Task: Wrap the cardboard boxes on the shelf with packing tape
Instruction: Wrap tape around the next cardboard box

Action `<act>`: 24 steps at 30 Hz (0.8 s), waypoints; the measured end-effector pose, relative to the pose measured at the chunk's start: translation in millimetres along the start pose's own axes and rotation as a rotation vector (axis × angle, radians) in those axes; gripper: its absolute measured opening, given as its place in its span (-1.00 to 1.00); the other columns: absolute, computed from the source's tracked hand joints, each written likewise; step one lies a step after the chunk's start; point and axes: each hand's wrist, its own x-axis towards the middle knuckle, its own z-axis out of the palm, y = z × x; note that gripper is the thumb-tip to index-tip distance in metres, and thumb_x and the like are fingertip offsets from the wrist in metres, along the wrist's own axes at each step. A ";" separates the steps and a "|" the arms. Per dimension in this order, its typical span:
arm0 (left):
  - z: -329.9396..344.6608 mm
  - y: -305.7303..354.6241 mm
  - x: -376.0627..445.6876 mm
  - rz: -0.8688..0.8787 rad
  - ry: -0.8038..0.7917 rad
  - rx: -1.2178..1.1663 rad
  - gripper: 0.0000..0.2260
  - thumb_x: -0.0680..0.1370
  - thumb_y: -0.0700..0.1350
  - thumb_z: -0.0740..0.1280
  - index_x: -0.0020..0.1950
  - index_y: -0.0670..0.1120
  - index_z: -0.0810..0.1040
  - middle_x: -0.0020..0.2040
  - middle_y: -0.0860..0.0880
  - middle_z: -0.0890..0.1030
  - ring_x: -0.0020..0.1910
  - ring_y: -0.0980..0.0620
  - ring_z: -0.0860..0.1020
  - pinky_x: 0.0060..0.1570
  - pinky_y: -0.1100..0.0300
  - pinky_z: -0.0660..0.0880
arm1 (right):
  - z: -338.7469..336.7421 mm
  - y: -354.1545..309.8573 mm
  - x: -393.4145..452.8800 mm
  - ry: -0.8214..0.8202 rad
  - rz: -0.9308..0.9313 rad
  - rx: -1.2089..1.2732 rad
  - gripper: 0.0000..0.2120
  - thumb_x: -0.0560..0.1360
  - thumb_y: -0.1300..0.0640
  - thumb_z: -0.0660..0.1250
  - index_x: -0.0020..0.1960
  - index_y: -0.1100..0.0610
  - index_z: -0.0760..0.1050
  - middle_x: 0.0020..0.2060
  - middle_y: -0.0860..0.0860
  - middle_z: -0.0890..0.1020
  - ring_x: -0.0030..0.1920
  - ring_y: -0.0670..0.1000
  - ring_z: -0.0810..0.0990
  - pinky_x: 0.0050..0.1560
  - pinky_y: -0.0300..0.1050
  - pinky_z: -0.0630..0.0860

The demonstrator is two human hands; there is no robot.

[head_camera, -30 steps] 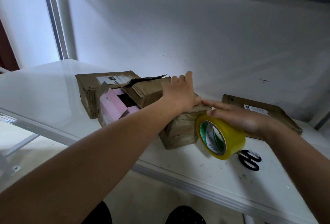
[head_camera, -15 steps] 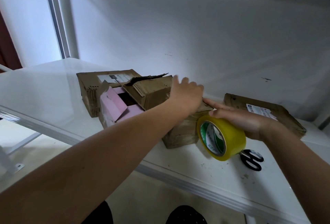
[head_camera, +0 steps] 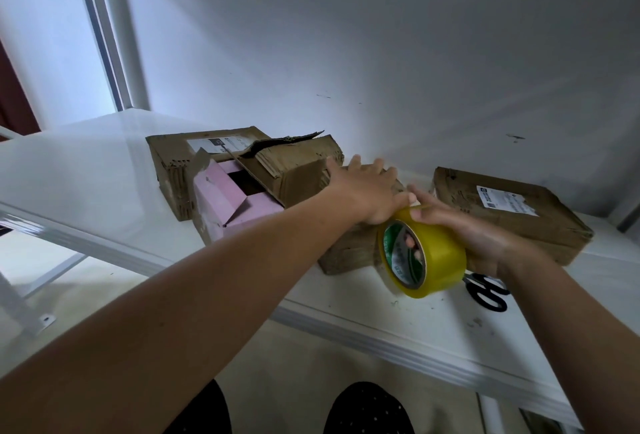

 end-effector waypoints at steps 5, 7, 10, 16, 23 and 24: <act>2.4 -2.0 4.3 -0.084 0.040 -0.034 -0.24 0.56 0.37 -0.05 0.56 -0.03 -0.25 0.54 -0.14 -0.31 0.51 -0.24 -0.27 0.35 -0.38 -0.23 | -0.2 9.8 -4.6 0.047 0.053 0.173 -0.39 0.32 -0.09 0.32 0.32 0.12 0.42 -0.09 0.12 0.68 -0.15 0.11 0.67 -0.22 -0.05 0.65; 5.1 2.4 5.2 -0.122 0.061 -0.018 -0.16 0.53 0.39 -0.01 0.55 -0.11 -0.26 0.55 -0.21 -0.26 0.52 -0.25 -0.23 0.35 -0.37 -0.22 | 3.0 12.9 -5.4 0.041 0.083 0.166 -0.50 0.32 -0.15 0.30 0.14 0.14 0.51 -0.21 0.14 0.69 -0.24 0.11 0.66 -0.27 -0.06 0.65; 6.2 8.5 5.2 -0.136 0.081 0.016 -0.15 0.52 0.38 0.01 0.56 -0.18 -0.13 0.54 -0.27 0.01 0.51 -0.28 0.02 0.36 -0.32 -0.02 | 5.8 12.7 -3.0 0.067 0.113 0.149 -0.54 0.34 -0.17 0.29 0.05 0.16 0.54 -0.30 0.14 0.67 -0.34 0.06 0.64 -0.35 -0.11 0.62; 3.6 4.2 2.9 -0.161 0.102 0.046 -0.18 0.49 0.43 0.04 0.49 -0.18 0.16 0.45 -0.22 0.27 0.42 -0.23 0.22 0.30 -0.18 0.19 | 14.3 0.2 -2.3 0.081 0.177 0.176 -0.62 0.56 -0.09 0.21 0.04 0.23 0.52 -0.41 0.14 0.63 -0.45 0.02 0.62 -0.42 -0.16 0.59; -24.3 -4.9 -1.7 -0.077 0.049 -0.090 -0.37 0.53 0.37 0.08 0.35 -0.07 0.45 0.32 -0.14 0.48 0.25 -0.14 0.44 0.00 0.06 0.30 | 4.7 -15.3 -30.5 0.007 0.042 0.191 -0.56 0.32 -0.16 0.37 0.01 0.16 0.55 -0.29 0.10 0.68 -0.31 0.04 0.67 -0.35 -0.13 0.60; -30.5 -11.3 -0.1 -0.074 0.001 -0.158 -0.36 0.54 0.35 0.08 0.35 -0.12 0.45 0.32 -0.16 0.48 0.24 -0.14 0.46 -0.03 0.12 0.29 | 0.4 -22.2 -34.1 -0.025 -0.023 0.202 -0.49 0.23 -0.18 0.48 0.00 0.16 0.57 -0.27 0.08 0.69 -0.29 0.03 0.69 -0.33 -0.14 0.59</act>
